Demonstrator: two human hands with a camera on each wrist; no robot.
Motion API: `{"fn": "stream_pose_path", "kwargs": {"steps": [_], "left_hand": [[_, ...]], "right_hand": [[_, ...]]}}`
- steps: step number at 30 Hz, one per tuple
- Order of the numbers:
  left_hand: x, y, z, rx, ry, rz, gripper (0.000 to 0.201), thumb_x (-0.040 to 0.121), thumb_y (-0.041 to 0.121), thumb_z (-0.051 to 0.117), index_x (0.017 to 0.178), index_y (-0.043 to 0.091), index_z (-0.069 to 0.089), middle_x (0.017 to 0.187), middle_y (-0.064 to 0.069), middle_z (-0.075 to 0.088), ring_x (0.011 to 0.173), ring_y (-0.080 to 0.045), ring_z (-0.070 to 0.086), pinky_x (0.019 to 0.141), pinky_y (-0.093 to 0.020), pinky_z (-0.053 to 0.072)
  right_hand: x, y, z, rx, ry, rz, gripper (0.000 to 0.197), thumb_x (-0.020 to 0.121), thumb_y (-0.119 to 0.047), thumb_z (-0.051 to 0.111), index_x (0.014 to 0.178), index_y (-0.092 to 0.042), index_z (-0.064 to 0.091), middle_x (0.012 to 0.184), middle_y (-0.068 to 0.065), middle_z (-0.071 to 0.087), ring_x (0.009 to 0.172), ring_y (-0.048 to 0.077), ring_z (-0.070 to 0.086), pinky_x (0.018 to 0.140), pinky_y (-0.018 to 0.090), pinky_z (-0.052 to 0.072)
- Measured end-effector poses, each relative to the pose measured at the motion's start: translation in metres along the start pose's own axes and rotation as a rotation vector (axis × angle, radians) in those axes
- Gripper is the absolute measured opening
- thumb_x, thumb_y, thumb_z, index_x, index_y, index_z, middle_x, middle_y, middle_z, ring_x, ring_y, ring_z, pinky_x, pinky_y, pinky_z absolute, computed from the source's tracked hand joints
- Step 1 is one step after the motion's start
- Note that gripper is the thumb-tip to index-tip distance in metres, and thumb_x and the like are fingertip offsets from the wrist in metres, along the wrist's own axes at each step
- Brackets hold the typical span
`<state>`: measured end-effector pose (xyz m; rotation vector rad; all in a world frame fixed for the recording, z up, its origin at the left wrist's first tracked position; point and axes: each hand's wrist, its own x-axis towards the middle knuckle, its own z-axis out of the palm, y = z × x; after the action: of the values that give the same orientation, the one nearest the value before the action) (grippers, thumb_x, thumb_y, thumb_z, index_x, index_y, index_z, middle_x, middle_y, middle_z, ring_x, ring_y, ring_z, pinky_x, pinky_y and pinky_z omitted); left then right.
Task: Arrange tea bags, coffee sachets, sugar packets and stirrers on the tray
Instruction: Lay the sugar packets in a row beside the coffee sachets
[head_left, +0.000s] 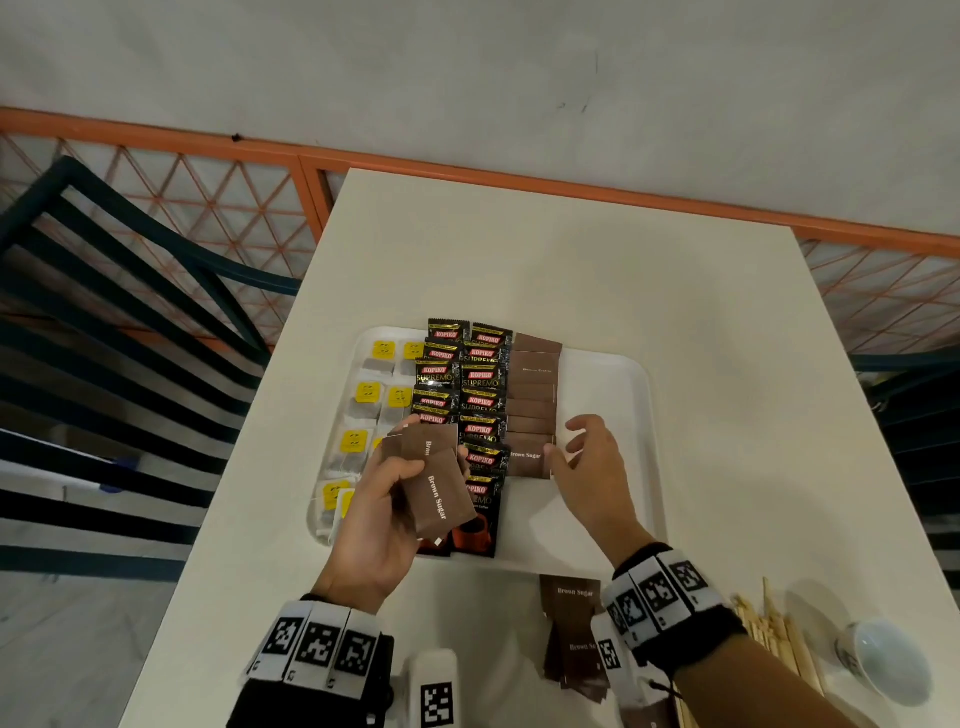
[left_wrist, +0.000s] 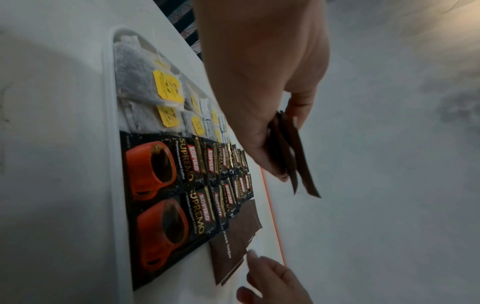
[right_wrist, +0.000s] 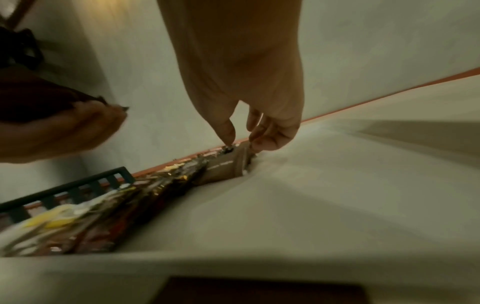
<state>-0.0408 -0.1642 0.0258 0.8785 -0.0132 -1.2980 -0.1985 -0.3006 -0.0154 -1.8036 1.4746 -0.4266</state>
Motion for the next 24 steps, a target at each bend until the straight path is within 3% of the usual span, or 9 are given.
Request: {"fn": "stream_pose_path", "kwargs": {"steps": [3,7,10,15,20,24], "left_hand": [[0.003,-0.001,0.004,0.082,0.044,0.034,0.05,0.087,-0.004,0.039,0.129,0.022,0.049,0.109,-0.019,0.065,0.087,-0.025,0.068,0.063,-0.035,0.058],[0.005,-0.005,0.009,0.127,0.077,0.087,0.046,0.087,-0.007,0.045,0.122,0.023,0.051,0.1,-0.007,0.067,0.078,-0.017,0.07,0.057,-0.032,0.057],[0.004,-0.006,0.011,0.15,0.084,0.124,0.043,0.086,-0.006,0.049,0.12,0.02,0.051,0.097,-0.008,0.066,0.077,-0.019,0.069,0.058,-0.033,0.057],[0.001,-0.008,0.012,0.144,0.076,0.127,0.034,0.087,0.003,0.051,0.115,0.023,0.056,0.094,-0.004,0.07,0.08,-0.016,0.069,0.061,-0.033,0.058],[-0.002,-0.013,0.011,0.207,0.071,0.087,0.028,0.085,0.001,0.054,0.104,0.02,0.06,0.086,-0.003,0.072,0.076,-0.016,0.07,0.061,-0.031,0.058],[-0.005,-0.02,0.015,0.267,0.059,0.082,0.039,0.08,-0.009,0.056,0.109,0.017,0.058,0.081,-0.004,0.072,0.072,-0.016,0.069,0.058,-0.03,0.057]], "right_hand": [[-0.017,-0.023,-0.003,0.08,-0.077,-0.065,0.016,0.091,-0.032,0.054,0.097,-0.018,0.052,0.082,-0.003,0.056,0.071,0.01,0.053,0.058,0.01,0.038],[-0.044,-0.055,-0.007,0.319,-0.43,-0.026,0.028,0.089,-0.048,0.045,0.087,-0.021,0.054,0.079,-0.002,0.061,0.064,0.009,0.058,0.053,0.012,0.044],[-0.053,-0.059,-0.006,0.39,-0.541,-0.066,0.015,0.087,-0.031,0.059,0.092,-0.017,0.057,0.082,-0.003,0.066,0.061,0.005,0.06,0.052,0.016,0.046],[-0.053,-0.053,-0.009,0.42,-0.457,-0.056,0.01,0.089,-0.014,0.058,0.098,-0.012,0.061,0.081,-0.001,0.065,0.057,0.002,0.058,0.051,0.016,0.047],[-0.052,-0.047,-0.016,0.364,-0.381,-0.054,0.012,0.092,-0.015,0.053,0.099,-0.021,0.06,0.079,-0.001,0.06,0.056,0.003,0.053,0.052,0.012,0.046],[-0.057,-0.046,-0.014,0.405,-0.309,-0.065,0.018,0.088,-0.017,0.06,0.103,-0.021,0.052,0.082,0.004,0.061,0.05,0.001,0.053,0.051,0.012,0.045]]}}
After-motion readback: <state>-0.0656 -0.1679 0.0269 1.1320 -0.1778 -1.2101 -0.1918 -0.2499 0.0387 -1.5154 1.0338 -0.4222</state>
